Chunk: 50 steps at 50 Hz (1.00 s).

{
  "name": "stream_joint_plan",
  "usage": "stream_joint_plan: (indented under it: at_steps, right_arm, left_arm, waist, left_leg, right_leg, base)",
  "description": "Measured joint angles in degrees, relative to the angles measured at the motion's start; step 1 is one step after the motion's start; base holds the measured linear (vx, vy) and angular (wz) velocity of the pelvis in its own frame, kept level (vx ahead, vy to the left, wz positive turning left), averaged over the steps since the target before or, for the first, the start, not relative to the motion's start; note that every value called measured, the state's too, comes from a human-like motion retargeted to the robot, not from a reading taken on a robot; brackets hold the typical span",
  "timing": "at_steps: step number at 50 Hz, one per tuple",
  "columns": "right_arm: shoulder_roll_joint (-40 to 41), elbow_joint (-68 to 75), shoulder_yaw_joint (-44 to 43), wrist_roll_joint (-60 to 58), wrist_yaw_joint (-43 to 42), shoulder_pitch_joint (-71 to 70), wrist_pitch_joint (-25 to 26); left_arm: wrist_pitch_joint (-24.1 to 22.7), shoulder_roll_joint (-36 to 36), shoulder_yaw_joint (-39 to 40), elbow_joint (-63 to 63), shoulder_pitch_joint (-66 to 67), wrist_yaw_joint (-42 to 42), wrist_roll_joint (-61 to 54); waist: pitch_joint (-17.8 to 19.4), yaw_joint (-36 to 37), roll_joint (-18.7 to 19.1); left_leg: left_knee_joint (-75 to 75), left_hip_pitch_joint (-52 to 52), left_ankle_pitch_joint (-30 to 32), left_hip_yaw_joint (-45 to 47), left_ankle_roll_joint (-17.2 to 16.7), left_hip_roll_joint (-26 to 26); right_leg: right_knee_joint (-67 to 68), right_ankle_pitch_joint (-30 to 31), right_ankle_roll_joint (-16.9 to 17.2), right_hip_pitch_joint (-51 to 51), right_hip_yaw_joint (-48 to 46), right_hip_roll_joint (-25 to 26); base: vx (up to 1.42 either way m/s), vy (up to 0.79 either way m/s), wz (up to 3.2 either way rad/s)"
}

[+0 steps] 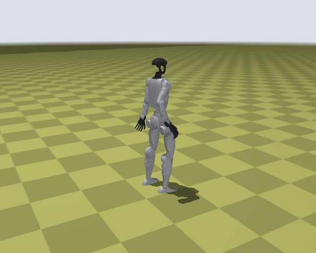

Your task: Upper body actions

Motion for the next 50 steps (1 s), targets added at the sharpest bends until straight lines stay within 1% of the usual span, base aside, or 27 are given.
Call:
stream_joint_plan:
  at_steps: [5,10,12,14,17,20,25,29,31,34,40,44,50]
  right_arm:
    - [-0.89,-1.68,0.15,1.06,2.94,-0.69,-1.41]
    - [-0.72,-7.62,1.38,0.22,1.71,-3.65,-1.55]
    - [-0.04,-11.18,1.76,1.54,2.84,-7.31,-3.33]
    - [0.71,-14.78,1.91,3.95,5.49,-12.12,-7.18]
    - [1.33,-21.12,2.96,12.18,8.38,-21.01,-12.58]
    - [1.18,-28.83,4.14,23.42,9.71,-31.61,-15.63]
    - [-2.72,-42.56,2.60,40.41,9.59,-51.16,-16.46]
    - [-7.56,-51.44,-0.16,46.63,7.75,-66.35,-17.57]
    - [-10.17,-55.48,-0.91,46.58,5.09,-72.86,-18.45]
    - [-13.68,-60.74,-1.34,43.24,-0.36,-80.56,-18.66]
    - [-18.59,-66.97,-1.40,35.04,-9.60,-88.99,-17.99]
    - [-19.78,-67.67,-0.31,33.28,-11.61,-91.94,-17.73]
    - [-20.21,-67.29,1.00,33.01,-11.69,-94.44,-18.13]
  left_arm:
    - [0.06,-0.17,0.20,-0.13,-0.10,-0.37,-0.75]
    - [-0.80,-0.85,0.22,-1.72,-0.64,-0.57,-0.48]
    - [-1.24,-1.18,0.23,-2.24,-1.11,-1.08,-0.53]
    - [-1.64,-1.58,0.10,-2.50,-1.31,-1.35,-0.76]
    - [-2.10,-2.08,-0.30,-2.63,-1.73,-1.71,-1.00]
    - [-2.23,-2.38,-0.88,-2.70,-2.27,-2.02,-0.52]
    - [-2.89,-2.76,-1.80,-3.33,-2.56,-2.67,0.88]
    - [-3.51,-3.06,-2.10,-4.17,-2.72,-3.35,1.54]
    - [-3.68,-3.04,-2.11,-4.38,-2.83,-3.49,1.70]
    - [-3.61,-2.74,-2.32,-3.99,-3.00,-3.61,1.99]
    - [-2.56,-1.91,-2.15,-1.98,-2.55,-3.75,2.47]
    - [-1.93,-1.62,-1.21,-1.00,-1.23,-3.87,2.33]
    - [-0.82,-0.90,-0.02,0.48,0.29,-3.98,2.49]
  waist:
    - [-0.61,-0.70,0.53]
    - [-0.89,-1.36,0.92]
    - [-1.02,-1.66,1.21]
    - [-1.38,-2.10,1.61]
    - [-1.73,-2.73,2.18]
    - [-1.92,-3.02,2.45]
    - [-2.66,-3.13,2.65]
    - [-2.63,-3.39,2.82]
    - [-2.43,-3.66,2.77]
    - [-2.25,-3.80,2.48]
    - [-2.47,-3.32,1.68]
    - [-2.68,-3.34,1.67]
    - [-2.76,-3.22,1.64]
  left_leg:
    - [-0.10,0.14,0.24,0.25,-0.48,0.56]
    - [0.05,0.17,0.31,0.20,-0.90,0.93]
    - [0.11,0.16,0.29,0.48,-1.06,1.11]
    - [0.16,0.21,0.27,0.69,-1.20,1.33]
    - [0.24,0.46,0.22,1.23,-1.39,1.67]
    - [0.37,0.84,0.14,1.88,-1.53,1.93]
    - [0.62,1.09,0.03,2.81,-1.74,2.28]
    - [0.71,1.11,0.06,2.99,-1.80,2.43]
    - [0.75,1.10,0.12,2.86,-1.82,2.46]
    - [0.81,1.14,0.23,2.42,-1.84,2.45]
    - [0.88,1.40,0.34,1.63,-1.87,2.48]
    - [0.95,1.70,0.29,1.36,-1.96,2.60]
    - [0.94,2.05,0.15,1.45,-2.03,2.75]
  right_leg:
    - [-0.52,0.07,-0.22,0.46,-0.24,0.45]
    - [-0.63,-0.01,-0.57,0.67,-0.33,0.82]
    - [-0.28,-0.14,-0.70,0.43,-0.08,0.94]
    - [-0.08,-0.13,-0.81,0.28,0.24,1.15]
    - [0.14,0.01,-0.95,0.12,0.97,1.53]
    - [0.23,0.20,-1.04,0.14,1.83,1.86]
    - [0.20,0.46,-1.05,0.15,2.69,2.15]
    - [0.31,0.56,-0.95,0.22,2.65,2.13]
    - [0.43,0.60,-0.90,0.34,2.36,2.05]
    - [0.66,0.66,-0.74,0.66,1.74,1.84]
    - [1.01,0.47,-0.55,1.42,0.63,1.50]
    - [0.86,0.37,-0.64,1.94,0.32,1.52]
    - [1.09,0.19,-0.69,2.04,0.50,1.58]
  base:
    - [0.02,-0.02,0.00]
    - [0.00,0.00,0.00]
    - [0.00,0.00,0.00]
    - [0.00,0.00,0.00]
    - [-0.01,0.01,-0.23]
    - [-0.01,0.00,-0.26]
    - [-0.01,0.00,-0.08]
    - [0.00,0.00,0.00]
    - [0.00,0.00,0.00]
    - [0.00,-0.04,0.20]
    - [0.01,-0.02,0.10]
    - [0.00,0.00,0.00]
    - [0.00,0.00,0.00]
